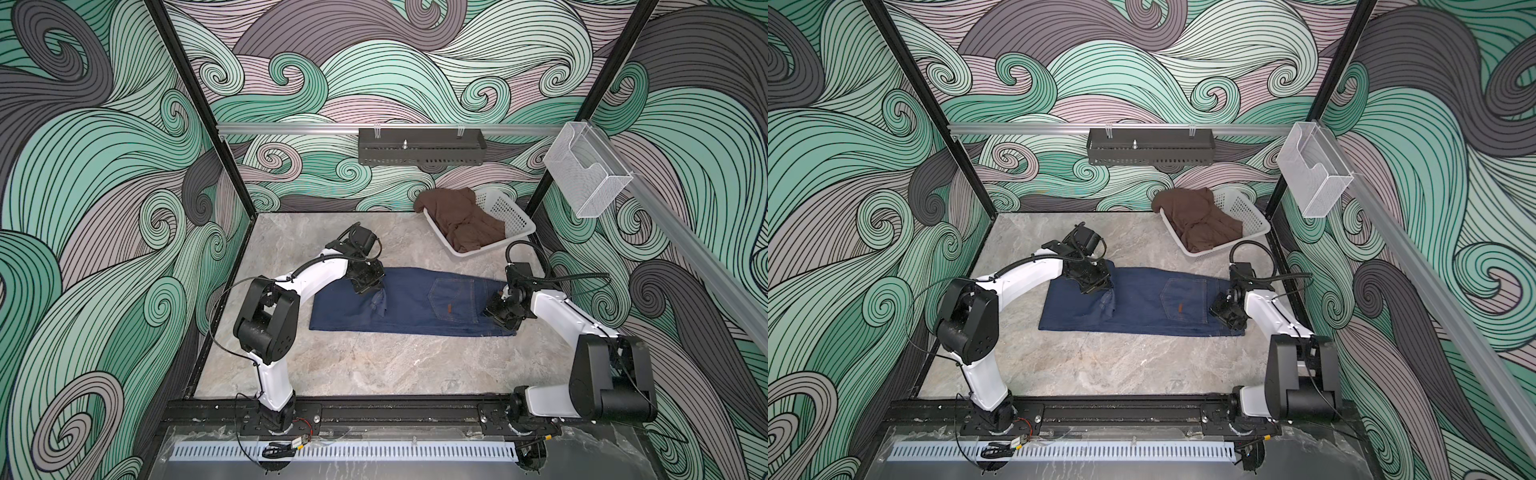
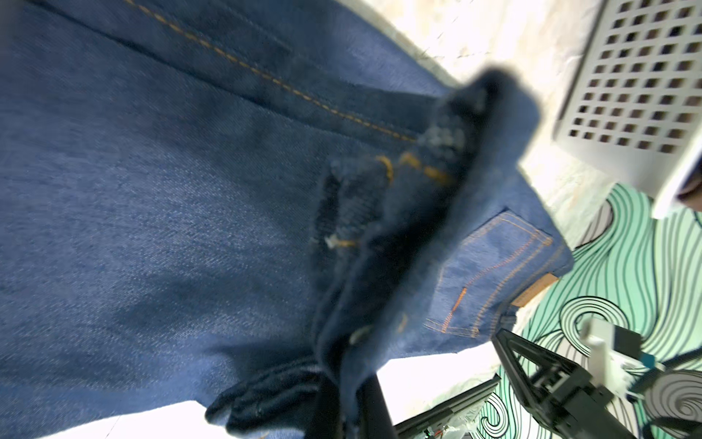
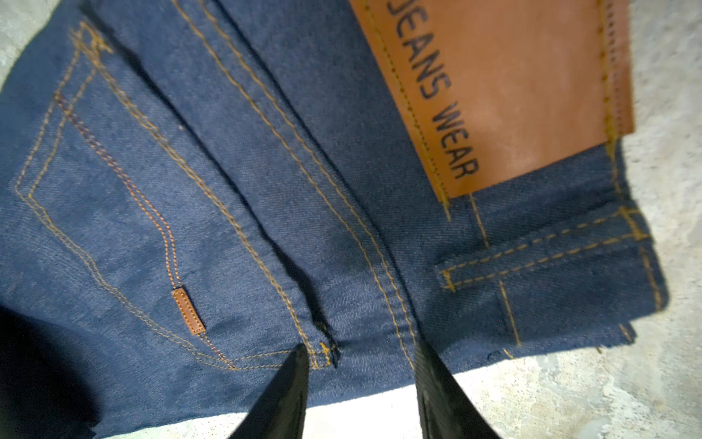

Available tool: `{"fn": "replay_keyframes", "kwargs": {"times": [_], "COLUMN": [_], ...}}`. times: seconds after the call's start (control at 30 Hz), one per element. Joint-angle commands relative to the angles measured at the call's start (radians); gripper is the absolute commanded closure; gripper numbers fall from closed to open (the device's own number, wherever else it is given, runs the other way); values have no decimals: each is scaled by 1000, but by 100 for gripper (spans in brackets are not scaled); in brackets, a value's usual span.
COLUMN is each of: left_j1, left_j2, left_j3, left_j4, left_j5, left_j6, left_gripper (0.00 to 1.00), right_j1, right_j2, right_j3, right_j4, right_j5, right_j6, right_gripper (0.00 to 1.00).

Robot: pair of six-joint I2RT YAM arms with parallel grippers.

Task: Fold and stack the trousers
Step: Fold the trousers at the center of the table.

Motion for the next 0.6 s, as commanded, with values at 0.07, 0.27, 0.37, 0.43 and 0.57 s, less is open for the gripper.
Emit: {"fn": "replay_keyframes", "kwargs": {"times": [0.07, 0.27, 0.37, 0.43, 0.57], "left_j1": [-22, -44, -54, -57, -33], "left_j2": [18, 6, -25, -57, -157], "left_j3": [2, 36, 107, 157, 221], "left_j4": [31, 47, 21, -18, -125], "left_j5": [-11, 32, 62, 64, -6], "left_j6": [-19, -9, 36, 68, 172], "left_gripper": [100, 67, 51, 47, 41], "right_j1": [6, 6, 12, 21, 84], "right_j2": [-19, -36, -60, -83, -132], "right_j3": [-12, -10, 1, 11, 51], "right_j4": [-6, -19, -40, -59, -100], "right_j5": [4, 0, 0, 5, 20], "right_j6": [0, 2, 1, 4, 18], "right_gripper": [53, 53, 50, 49, 45]}}
